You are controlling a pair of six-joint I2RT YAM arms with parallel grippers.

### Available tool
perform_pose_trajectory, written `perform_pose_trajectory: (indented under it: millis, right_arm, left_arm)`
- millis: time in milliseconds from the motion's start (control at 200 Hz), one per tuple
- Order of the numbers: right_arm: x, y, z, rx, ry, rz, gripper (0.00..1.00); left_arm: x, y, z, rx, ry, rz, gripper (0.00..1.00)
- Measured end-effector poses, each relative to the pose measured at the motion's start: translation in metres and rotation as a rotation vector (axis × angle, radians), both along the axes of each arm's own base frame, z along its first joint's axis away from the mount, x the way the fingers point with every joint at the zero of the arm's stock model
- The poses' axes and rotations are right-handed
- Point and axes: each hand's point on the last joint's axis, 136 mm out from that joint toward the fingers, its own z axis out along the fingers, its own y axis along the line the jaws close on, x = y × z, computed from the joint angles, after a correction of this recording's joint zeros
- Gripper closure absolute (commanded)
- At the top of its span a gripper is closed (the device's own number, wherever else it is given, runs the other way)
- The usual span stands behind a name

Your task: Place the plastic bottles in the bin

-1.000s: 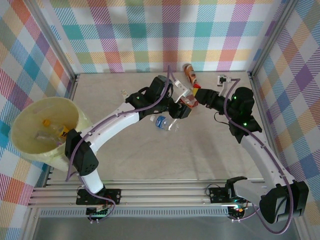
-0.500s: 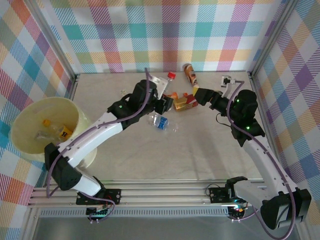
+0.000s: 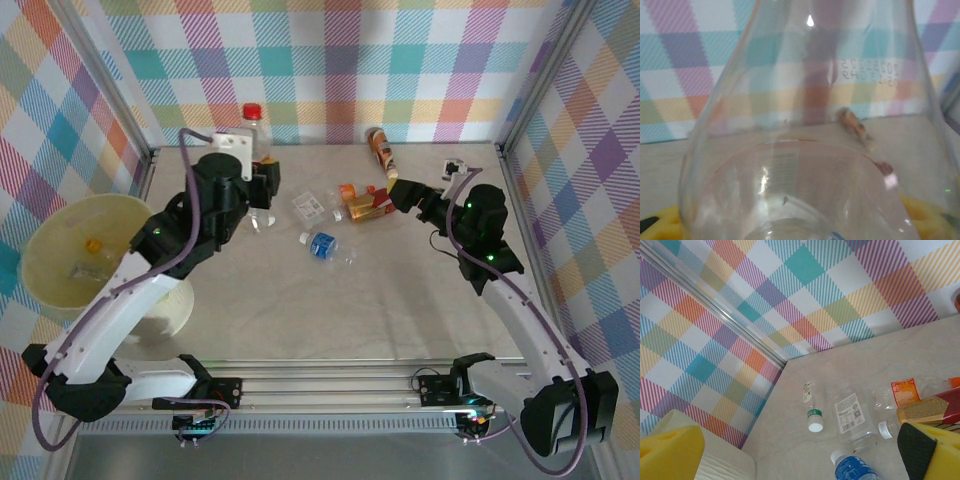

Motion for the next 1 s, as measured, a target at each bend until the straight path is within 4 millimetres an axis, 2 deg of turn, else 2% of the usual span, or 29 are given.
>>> perform_pose_trajectory:
  millis: [110, 195, 345, 440, 480, 570, 765, 875, 1000]
  right_arm:
    - [0.004, 0.000, -0.004, -0.002, 0.006, -0.006, 0.00]
    - [0.005, -0.001, -0.009, -0.004, 0.013, -0.013, 0.00]
    - [0.007, 0.000, -0.011, -0.005, 0.015, -0.012, 0.00]
    - [0.007, 0.000, -0.012, -0.006, 0.014, -0.010, 0.00]
    - [0.007, 0.001, -0.011, -0.007, 0.013, -0.005, 0.00]
    - [0.006, 0.002, -0.012, -0.012, 0.008, 0.005, 0.00]
    - [0.003, 0.004, -0.013, -0.040, -0.016, 0.025, 0.00]
    - [0.003, 0.004, -0.016, -0.057, -0.025, 0.027, 0.00]
    - [0.001, 0.006, -0.015, -0.080, -0.046, 0.045, 0.00]
  left_arm:
    - [-0.009, 0.040, 0.027, 0.035, -0.063, 0.150, 0.46]
    - [-0.018, 0.080, 0.042, 0.070, -0.105, 0.292, 0.46]
    - [-0.034, 0.154, 0.057, 0.094, -0.141, 0.543, 0.46]
    - [-0.046, 0.203, 0.056, 0.096, -0.132, 0.714, 0.46]
    - [-0.052, 0.224, 0.053, 0.095, -0.119, 0.788, 0.46]
    - [-0.061, 0.256, 0.044, 0.095, -0.085, 0.907, 0.46]
    - [-0.076, 0.302, 0.004, 0.042, 0.026, 1.058, 0.45]
    - [-0.088, 0.317, -0.026, -0.035, 0.088, 1.110, 0.42]
    - [-0.096, 0.318, -0.052, -0.113, 0.140, 1.119, 0.43]
